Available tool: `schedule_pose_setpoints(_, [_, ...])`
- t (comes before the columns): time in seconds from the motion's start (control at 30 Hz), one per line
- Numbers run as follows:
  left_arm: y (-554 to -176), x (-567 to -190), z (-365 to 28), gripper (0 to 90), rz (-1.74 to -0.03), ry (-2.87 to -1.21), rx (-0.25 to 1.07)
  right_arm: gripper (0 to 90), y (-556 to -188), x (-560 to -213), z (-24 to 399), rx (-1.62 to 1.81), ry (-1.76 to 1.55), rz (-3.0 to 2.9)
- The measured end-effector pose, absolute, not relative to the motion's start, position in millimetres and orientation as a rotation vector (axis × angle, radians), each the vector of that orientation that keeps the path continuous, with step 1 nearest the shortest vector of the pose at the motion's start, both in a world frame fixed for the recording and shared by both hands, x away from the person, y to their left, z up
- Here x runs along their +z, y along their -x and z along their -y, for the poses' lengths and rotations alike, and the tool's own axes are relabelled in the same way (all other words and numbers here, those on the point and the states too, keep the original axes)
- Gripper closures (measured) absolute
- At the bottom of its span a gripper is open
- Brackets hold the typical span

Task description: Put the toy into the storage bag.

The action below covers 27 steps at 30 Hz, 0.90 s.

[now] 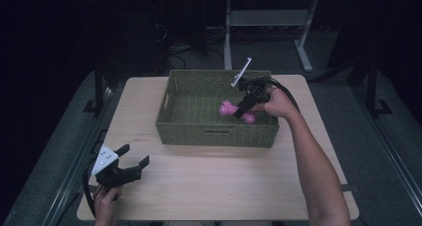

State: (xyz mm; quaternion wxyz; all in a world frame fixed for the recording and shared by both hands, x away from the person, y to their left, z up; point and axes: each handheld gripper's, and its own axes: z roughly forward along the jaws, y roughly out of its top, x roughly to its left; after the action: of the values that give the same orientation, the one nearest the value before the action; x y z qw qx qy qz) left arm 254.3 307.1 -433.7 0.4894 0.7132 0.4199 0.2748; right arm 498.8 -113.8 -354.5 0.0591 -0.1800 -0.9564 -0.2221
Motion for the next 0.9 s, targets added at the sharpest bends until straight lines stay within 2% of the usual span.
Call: schedule_pose_setpoints(0.9, [-254.2, -433.4, -306.8, 13.8, -1.014, -1.737, 0.670, 58.0, -500.4, -367.3, 111.0, -0.642, 0.563, 2.892])
